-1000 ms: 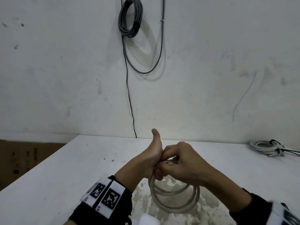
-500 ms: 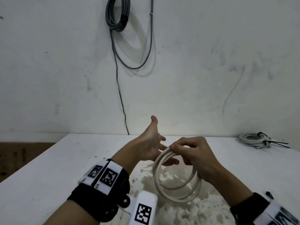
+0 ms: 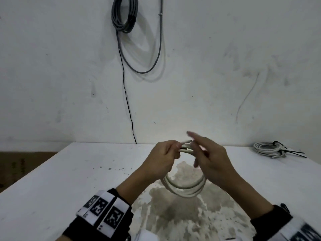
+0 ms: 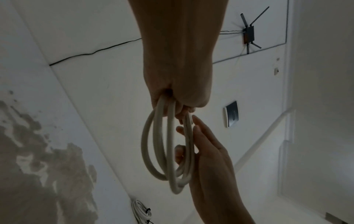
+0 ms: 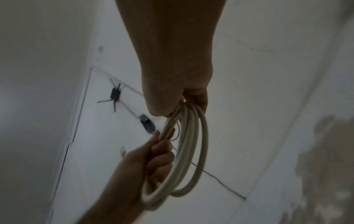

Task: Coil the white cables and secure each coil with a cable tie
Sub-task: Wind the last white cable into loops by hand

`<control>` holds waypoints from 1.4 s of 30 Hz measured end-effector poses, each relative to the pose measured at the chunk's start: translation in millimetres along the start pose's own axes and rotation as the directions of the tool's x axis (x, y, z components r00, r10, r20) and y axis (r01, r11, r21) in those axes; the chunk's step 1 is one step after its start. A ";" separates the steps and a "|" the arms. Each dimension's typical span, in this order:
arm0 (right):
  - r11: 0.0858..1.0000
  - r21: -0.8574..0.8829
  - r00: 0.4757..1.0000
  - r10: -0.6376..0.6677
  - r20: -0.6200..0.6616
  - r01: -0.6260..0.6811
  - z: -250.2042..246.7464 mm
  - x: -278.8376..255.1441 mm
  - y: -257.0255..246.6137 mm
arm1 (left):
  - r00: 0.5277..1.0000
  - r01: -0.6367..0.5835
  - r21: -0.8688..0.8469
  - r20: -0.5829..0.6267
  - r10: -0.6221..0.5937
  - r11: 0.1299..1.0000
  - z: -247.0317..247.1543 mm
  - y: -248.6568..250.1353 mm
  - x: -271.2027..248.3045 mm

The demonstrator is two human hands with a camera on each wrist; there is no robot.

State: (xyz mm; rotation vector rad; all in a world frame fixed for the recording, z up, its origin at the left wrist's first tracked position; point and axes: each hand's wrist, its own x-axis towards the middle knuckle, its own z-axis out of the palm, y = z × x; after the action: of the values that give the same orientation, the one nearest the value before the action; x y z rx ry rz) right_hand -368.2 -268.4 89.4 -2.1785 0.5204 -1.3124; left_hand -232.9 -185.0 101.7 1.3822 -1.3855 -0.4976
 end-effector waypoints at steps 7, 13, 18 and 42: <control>0.889 -0.284 0.933 -0.335 0.135 0.360 -8.2 -5.6 10.1 | 0.989 0.062 -0.149 0.145 -0.040 0.987 -7.9 0.5 -0.9; 0.995 0.041 0.994 -0.091 0.068 0.088 -5.2 -5.8 1.9 | 0.989 0.034 -0.287 0.145 0.009 0.957 -4.5 2.6 -6.6; 0.953 -0.132 0.962 -0.271 0.025 0.272 -4.8 -3.6 0.6 | 0.999 0.011 -0.325 0.046 0.004 0.946 4.9 -2.1 -8.3; 0.870 0.338 0.927 0.374 0.024 -0.360 -57.4 -58.6 17.6 | 0.972 0.230 -0.508 0.080 -0.221 0.830 78.4 -17.7 -14.0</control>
State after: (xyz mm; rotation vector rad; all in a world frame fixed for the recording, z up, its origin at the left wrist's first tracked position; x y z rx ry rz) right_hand -446.7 -262.7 60.3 -1.6741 0.6384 -1.1419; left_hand -295.7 -206.1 54.1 1.0953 -0.9974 -0.9660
